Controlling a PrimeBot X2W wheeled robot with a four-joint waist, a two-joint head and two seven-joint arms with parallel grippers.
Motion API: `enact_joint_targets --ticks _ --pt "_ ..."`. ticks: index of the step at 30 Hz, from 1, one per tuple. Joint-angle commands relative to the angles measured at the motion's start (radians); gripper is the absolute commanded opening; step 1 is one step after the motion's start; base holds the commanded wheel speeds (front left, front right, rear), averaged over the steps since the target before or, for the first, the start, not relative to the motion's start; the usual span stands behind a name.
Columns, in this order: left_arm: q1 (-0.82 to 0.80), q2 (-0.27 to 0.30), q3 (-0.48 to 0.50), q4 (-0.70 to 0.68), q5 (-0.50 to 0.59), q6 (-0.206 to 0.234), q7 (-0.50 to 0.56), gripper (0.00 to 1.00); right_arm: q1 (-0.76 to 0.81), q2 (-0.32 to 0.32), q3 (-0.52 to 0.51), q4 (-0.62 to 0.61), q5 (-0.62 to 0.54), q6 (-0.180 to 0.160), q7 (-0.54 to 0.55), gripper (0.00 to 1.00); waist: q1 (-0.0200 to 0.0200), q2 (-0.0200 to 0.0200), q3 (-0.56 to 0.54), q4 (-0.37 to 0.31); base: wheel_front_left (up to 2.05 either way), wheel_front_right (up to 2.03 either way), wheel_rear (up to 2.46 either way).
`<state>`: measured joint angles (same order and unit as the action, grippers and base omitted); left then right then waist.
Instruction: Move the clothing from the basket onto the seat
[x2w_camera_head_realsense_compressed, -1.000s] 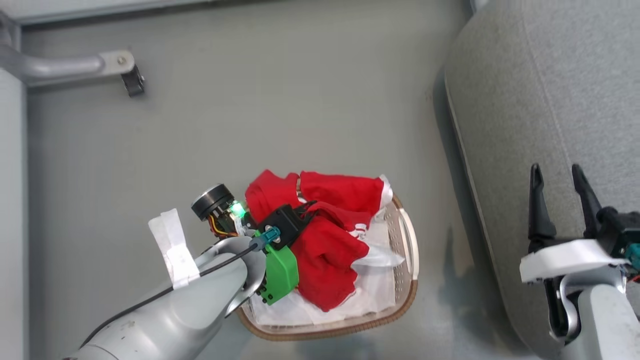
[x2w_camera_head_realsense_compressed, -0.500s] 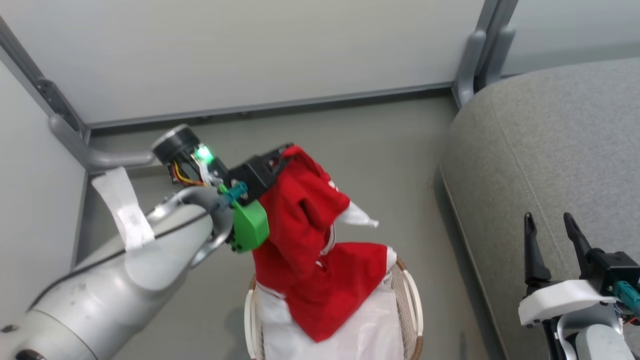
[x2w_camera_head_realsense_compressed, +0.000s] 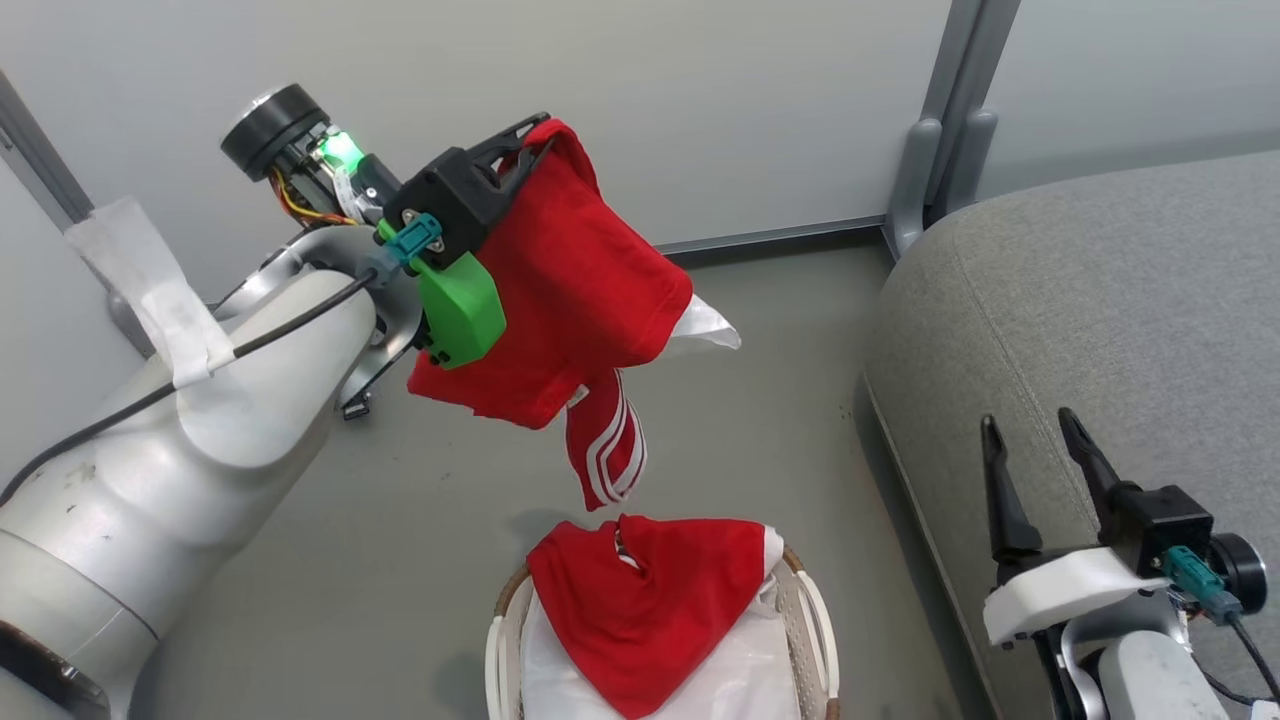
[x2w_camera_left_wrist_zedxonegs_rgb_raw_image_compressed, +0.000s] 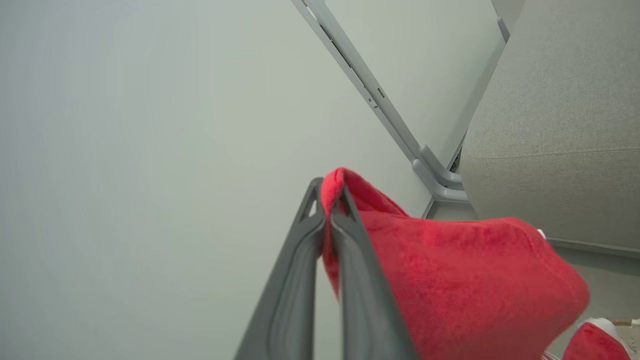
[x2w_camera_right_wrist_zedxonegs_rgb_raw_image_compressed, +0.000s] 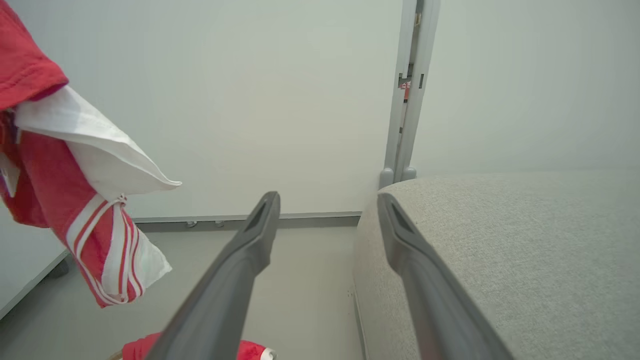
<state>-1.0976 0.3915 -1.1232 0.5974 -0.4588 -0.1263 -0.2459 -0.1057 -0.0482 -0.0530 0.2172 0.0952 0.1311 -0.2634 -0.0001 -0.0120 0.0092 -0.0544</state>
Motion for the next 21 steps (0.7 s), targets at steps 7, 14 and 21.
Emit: enact_joint_targets --ticks 7,14,21 --pt "-0.048 -0.024 -0.009 -0.012 -0.001 0.001 0.003 0.00 -0.096 -0.006 0.159 0.029 -0.063 -0.001 -0.002 1.00 0.0001 0.0120 -0.004 0.002 0.00 0.00 0.00" --pt "-0.053 -0.045 -0.031 -0.046 0.003 -0.001 -0.002 0.00 -0.195 -0.004 0.310 0.135 -0.117 -0.001 -0.002 1.00 0.0001 0.0120 -0.013 0.025 0.00 0.00 0.00" --pt "-0.061 -0.057 -0.050 -0.090 0.012 0.001 -0.004 0.00 -0.288 -0.009 0.375 0.214 -0.167 -0.001 -0.002 1.00 0.0001 0.0120 -0.018 0.046 0.00 0.00 0.00"
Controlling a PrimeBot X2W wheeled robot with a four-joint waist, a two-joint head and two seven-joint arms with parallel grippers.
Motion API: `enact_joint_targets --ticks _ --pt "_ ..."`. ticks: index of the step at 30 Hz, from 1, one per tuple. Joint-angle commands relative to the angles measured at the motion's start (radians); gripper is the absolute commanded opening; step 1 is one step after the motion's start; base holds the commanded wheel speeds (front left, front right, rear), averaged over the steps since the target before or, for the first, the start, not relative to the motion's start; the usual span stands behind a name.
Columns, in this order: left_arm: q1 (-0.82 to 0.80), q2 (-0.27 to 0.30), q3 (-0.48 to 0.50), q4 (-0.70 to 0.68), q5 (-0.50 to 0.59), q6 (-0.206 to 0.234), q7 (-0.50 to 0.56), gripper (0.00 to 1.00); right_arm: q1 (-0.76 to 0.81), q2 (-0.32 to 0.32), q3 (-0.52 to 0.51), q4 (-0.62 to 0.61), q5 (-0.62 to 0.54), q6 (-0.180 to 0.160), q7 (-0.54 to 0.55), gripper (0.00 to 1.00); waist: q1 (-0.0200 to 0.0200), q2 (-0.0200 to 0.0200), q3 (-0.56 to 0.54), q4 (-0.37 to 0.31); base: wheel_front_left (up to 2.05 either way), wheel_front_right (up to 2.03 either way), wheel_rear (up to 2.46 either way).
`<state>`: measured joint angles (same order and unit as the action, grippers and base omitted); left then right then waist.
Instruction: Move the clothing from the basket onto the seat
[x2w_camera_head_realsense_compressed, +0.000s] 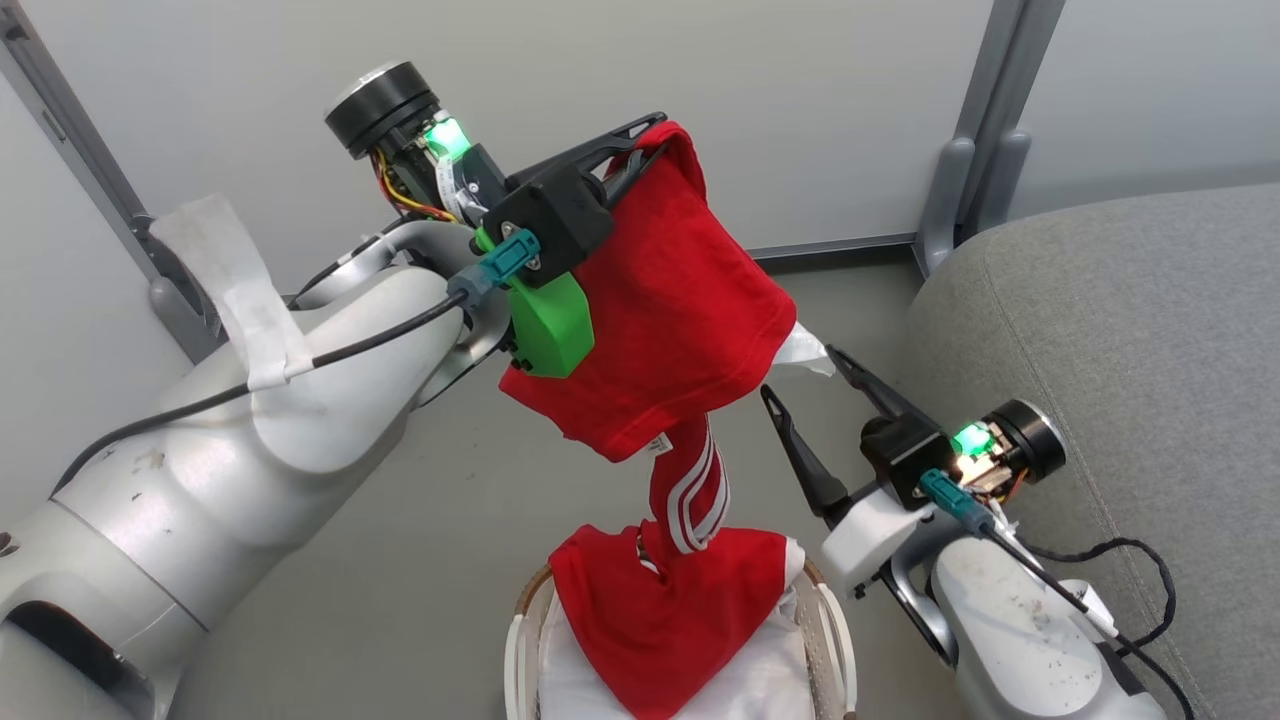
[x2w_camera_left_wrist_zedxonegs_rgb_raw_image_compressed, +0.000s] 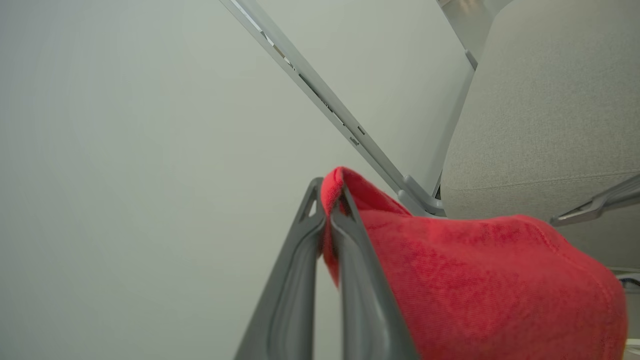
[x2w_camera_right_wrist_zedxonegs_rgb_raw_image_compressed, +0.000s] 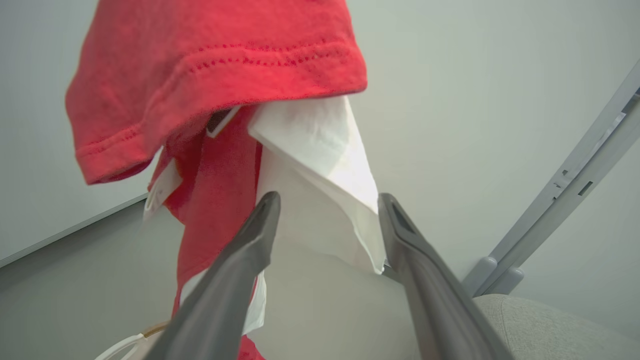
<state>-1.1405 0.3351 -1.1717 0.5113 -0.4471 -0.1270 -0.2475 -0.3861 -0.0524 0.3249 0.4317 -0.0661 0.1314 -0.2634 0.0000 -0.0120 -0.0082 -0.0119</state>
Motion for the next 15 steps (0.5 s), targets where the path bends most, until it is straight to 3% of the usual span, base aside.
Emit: enact_joint_targets --ticks 1,5,15 --pt "-0.019 -0.003 -0.003 -0.009 0.000 0.001 -0.003 0.00 -0.015 -0.005 -0.009 -0.003 -0.013 -0.001 -0.002 1.00 0.0000 0.0120 -0.001 0.006 0.00 0.00 0.00" --pt "-0.020 -0.013 -0.011 -0.026 0.001 0.005 -0.001 0.00 -0.048 -0.009 -0.002 0.006 -0.038 -0.001 -0.002 1.00 0.0000 0.0120 -0.005 0.015 0.00 0.00 0.00" --pt "-0.017 -0.039 -0.031 -0.058 0.002 0.006 -0.003 0.00 -0.148 -0.054 0.126 0.166 -0.032 -0.001 -0.002 1.00 0.0000 0.0120 -0.014 0.044 0.00 0.00 0.00"
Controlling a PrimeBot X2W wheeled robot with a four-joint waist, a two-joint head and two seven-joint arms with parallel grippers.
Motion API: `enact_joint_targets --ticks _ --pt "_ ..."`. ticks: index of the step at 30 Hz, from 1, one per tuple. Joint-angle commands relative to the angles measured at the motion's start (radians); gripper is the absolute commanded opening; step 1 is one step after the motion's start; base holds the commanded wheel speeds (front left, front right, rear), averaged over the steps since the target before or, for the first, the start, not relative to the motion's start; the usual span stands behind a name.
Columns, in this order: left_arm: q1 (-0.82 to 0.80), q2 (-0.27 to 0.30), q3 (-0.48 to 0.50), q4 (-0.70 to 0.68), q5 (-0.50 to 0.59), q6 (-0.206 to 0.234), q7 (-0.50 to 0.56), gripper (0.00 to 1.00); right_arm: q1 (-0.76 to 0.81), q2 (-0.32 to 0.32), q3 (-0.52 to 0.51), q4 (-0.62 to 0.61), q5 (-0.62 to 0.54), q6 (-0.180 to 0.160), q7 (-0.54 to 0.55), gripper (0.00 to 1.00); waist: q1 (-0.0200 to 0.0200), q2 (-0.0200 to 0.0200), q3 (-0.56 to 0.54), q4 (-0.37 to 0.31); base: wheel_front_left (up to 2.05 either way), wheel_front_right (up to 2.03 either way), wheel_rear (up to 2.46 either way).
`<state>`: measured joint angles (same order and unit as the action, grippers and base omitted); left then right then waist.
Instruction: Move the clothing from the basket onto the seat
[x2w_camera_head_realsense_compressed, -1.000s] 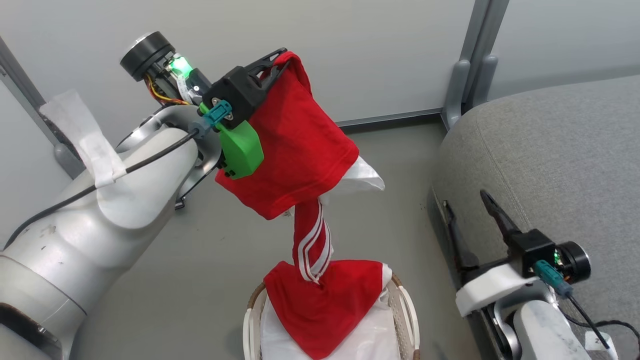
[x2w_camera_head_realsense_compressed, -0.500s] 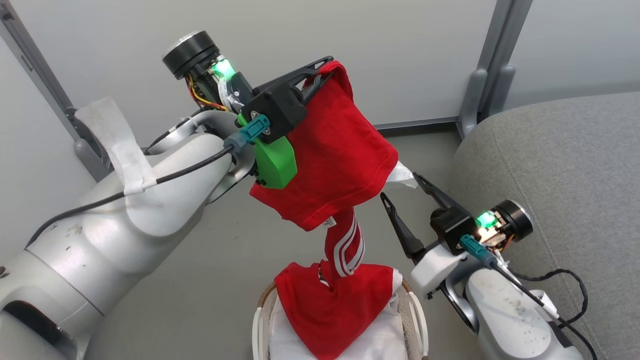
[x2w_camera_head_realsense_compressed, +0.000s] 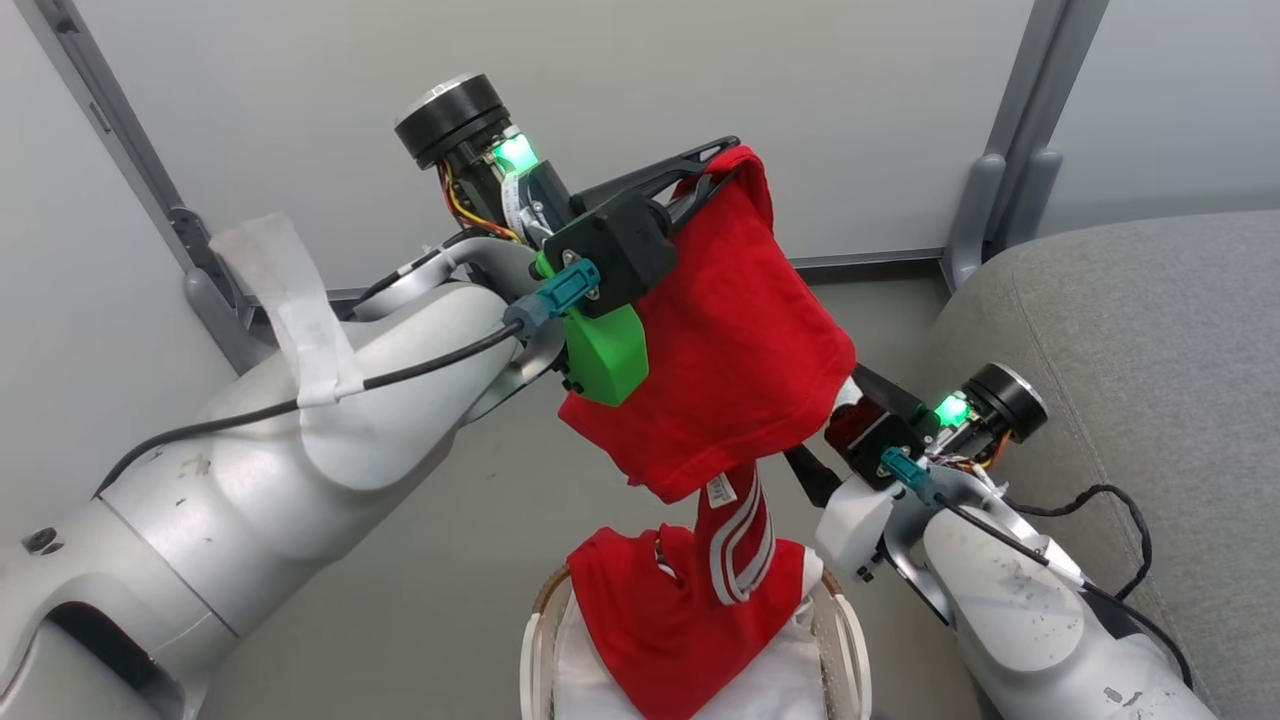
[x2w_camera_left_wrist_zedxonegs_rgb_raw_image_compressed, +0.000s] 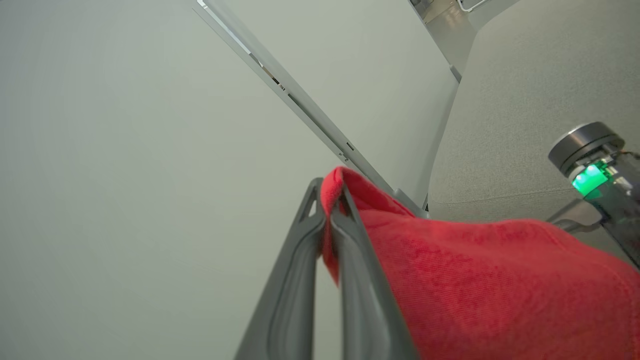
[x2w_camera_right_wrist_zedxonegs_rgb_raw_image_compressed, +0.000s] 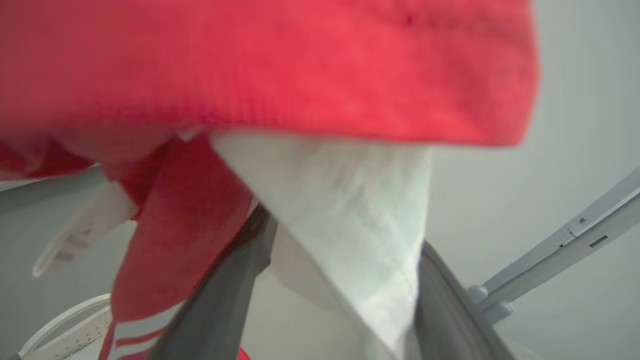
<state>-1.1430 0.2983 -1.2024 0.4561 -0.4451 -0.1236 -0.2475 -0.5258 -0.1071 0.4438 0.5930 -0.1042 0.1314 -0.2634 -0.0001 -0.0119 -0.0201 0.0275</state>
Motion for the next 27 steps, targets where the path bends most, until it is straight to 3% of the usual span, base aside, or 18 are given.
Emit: enact_joint_targets --ticks 1,2,3,4,6,7,15,17,20,27 --pt "-0.011 -0.007 -0.002 -0.007 -0.002 0.003 -0.004 0.00 -0.017 0.000 0.030 0.022 0.020 -0.001 -0.002 1.00 0.0001 0.0119 -0.003 0.009 0.00 0.00 0.00" --pt "-0.008 -0.009 -0.004 -0.010 -0.003 0.003 -0.004 0.00 -0.023 0.000 0.050 0.037 0.034 -0.001 -0.002 1.00 0.0001 0.0119 -0.004 0.012 0.00 0.00 0.00" --pt "-0.001 -0.011 -0.006 -0.012 -0.005 0.002 -0.005 0.00 -0.031 0.000 0.076 0.055 0.052 -0.001 -0.002 0.82 0.0001 0.0119 -0.005 0.015 0.00 0.00 0.00" --pt "0.006 -0.012 -0.007 -0.014 -0.009 0.002 -0.006 0.00 -0.040 0.000 0.096 0.067 0.070 -0.001 -0.002 0.42 0.0001 0.0119 -0.006 0.018 0.00 0.00 0.00" --pt "0.022 -0.009 -0.009 -0.013 -0.019 0.002 -0.006 0.00 -0.053 -0.002 0.122 0.079 0.114 -0.001 -0.002 0.11 0.0001 0.0119 -0.007 0.021 0.00 0.00 0.00" --pt "0.029 -0.007 -0.010 -0.012 -0.021 0.002 -0.006 0.00 -0.056 -0.003 0.128 0.081 0.130 -0.001 -0.002 0.00 0.0001 0.0119 -0.007 0.022 0.00 0.00 0.00" --pt "0.114 0.023 0.016 0.011 -0.086 0.019 -0.010 0.00 -0.041 -0.024 0.115 0.020 0.207 -0.001 -0.002 0.00 0.0001 0.0119 -0.009 0.017 0.00 0.00 0.00" --pt "0.139 0.030 0.024 0.015 -0.097 0.022 -0.012 0.25 -0.036 -0.025 0.098 0.002 0.215 -0.001 -0.002 0.00 0.0001 0.0119 -0.009 0.013 0.00 0.00 0.00" --pt "0.187 0.044 0.049 0.021 -0.122 0.035 -0.017 1.00 -0.031 -0.030 0.057 -0.028 0.221 -0.001 -0.002 0.00 0.0001 0.0119 -0.008 0.007 0.00 0.00 0.00" --pt "0.305 0.053 0.123 0.007 -0.153 0.064 -0.018 1.00 -0.019 -0.024 -0.041 -0.063 0.204 -0.001 -0.002 0.00 0.0001 0.0119 -0.003 -0.001 0.00 0.00 0.00"
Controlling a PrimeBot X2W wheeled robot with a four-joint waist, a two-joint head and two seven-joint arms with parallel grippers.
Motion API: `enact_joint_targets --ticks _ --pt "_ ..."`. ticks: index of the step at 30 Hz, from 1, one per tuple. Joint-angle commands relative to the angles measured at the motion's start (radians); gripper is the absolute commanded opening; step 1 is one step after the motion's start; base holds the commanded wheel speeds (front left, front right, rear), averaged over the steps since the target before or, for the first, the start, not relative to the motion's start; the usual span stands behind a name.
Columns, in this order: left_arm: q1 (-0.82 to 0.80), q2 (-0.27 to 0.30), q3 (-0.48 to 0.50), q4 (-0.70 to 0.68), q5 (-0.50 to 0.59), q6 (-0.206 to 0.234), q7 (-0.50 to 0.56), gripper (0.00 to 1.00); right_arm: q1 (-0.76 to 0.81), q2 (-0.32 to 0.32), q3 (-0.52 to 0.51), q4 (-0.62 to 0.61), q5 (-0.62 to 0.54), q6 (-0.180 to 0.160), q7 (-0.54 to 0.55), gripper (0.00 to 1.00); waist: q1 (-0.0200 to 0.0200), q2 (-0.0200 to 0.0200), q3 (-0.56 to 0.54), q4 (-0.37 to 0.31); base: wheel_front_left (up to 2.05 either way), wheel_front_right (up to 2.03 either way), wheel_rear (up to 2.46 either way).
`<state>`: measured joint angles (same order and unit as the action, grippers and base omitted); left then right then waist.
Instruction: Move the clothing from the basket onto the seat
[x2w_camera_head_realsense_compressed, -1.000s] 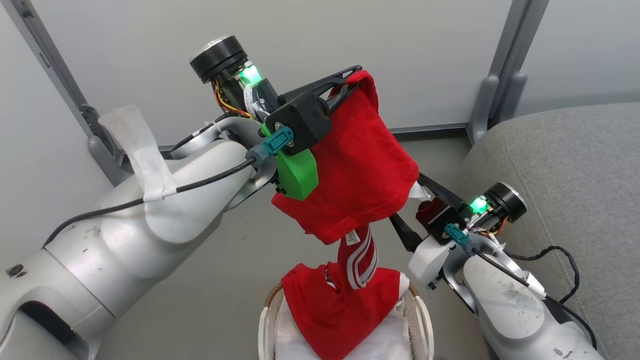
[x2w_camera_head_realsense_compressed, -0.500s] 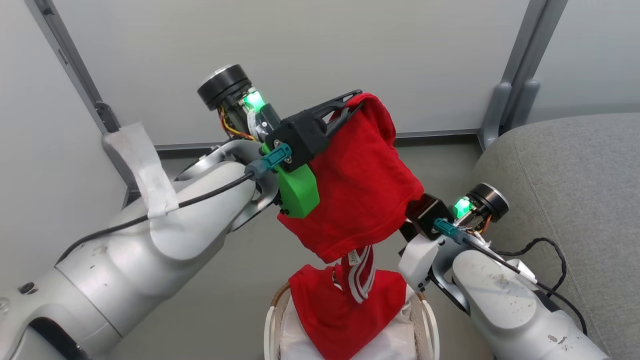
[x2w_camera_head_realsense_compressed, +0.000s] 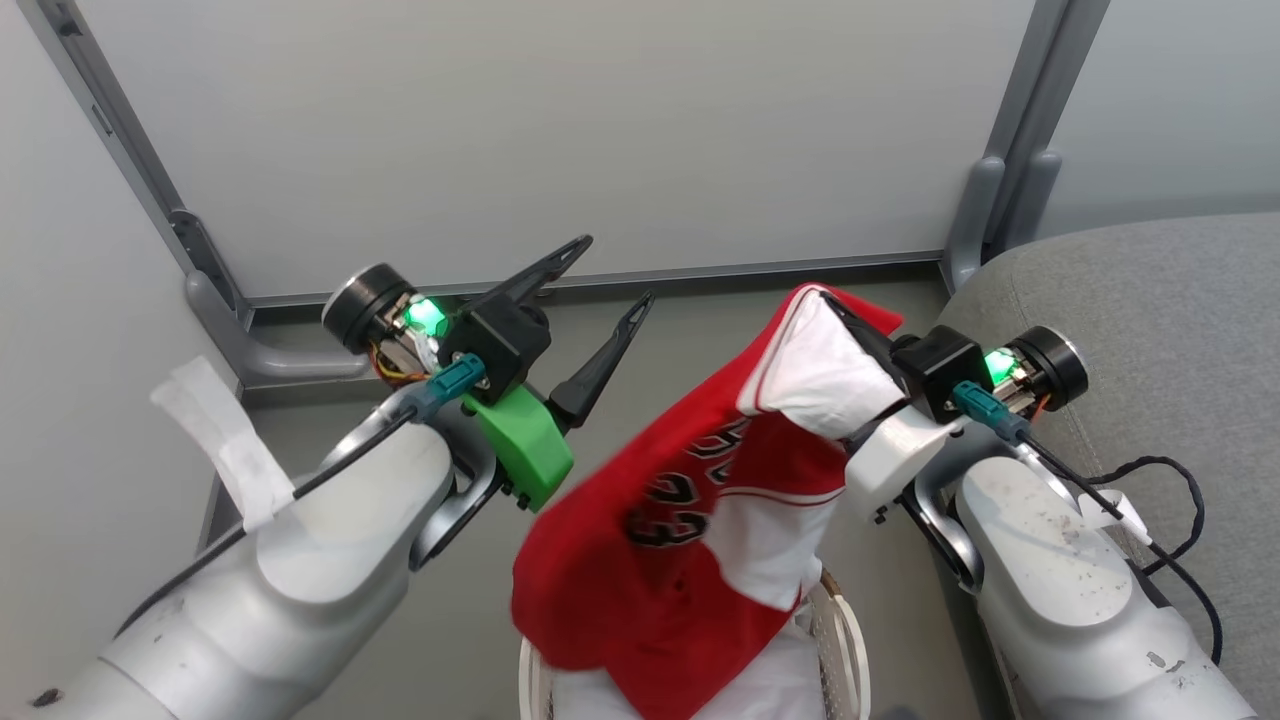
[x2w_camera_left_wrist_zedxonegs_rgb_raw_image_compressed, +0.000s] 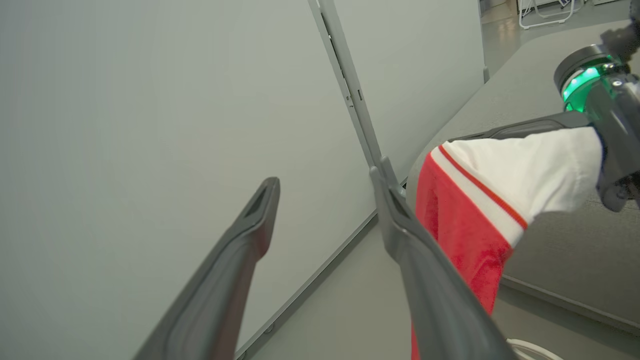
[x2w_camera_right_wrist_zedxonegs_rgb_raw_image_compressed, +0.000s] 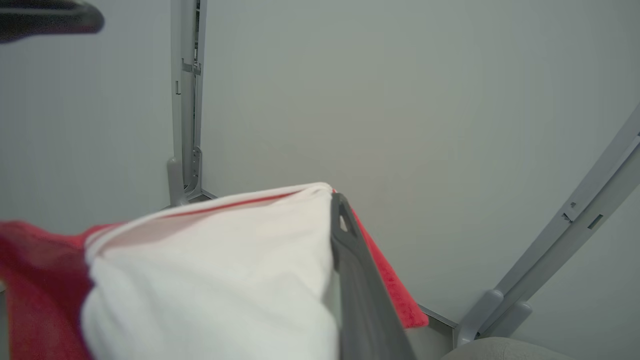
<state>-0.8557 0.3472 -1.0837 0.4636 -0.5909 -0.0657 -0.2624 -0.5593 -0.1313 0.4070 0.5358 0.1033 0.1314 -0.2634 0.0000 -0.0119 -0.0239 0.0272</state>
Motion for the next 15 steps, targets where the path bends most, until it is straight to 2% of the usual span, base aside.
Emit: enact_joint_targets --ticks 1,6,15 --pt "0.042 0.003 0.018 -0.005 -0.007 0.009 -0.003 1.00 0.015 0.002 -0.018 -0.011 -0.009 -0.001 -0.002 0.00 0.0000 0.0119 0.002 -0.002 0.00 0.00 0.00" --pt "0.161 -0.023 0.095 -0.032 -0.029 0.005 -0.002 1.00 0.010 0.002 -0.072 -0.028 -0.027 -0.001 -0.002 0.00 0.0000 0.0119 0.005 -0.003 0.00 0.00 0.00" --pt "0.346 -0.079 0.201 -0.049 0.053 -0.006 -0.002 1.00 0.012 -0.017 -0.144 -0.054 -0.060 -0.001 -0.002 0.00 0.0000 0.0119 0.010 -0.004 0.00 0.00 0.00"
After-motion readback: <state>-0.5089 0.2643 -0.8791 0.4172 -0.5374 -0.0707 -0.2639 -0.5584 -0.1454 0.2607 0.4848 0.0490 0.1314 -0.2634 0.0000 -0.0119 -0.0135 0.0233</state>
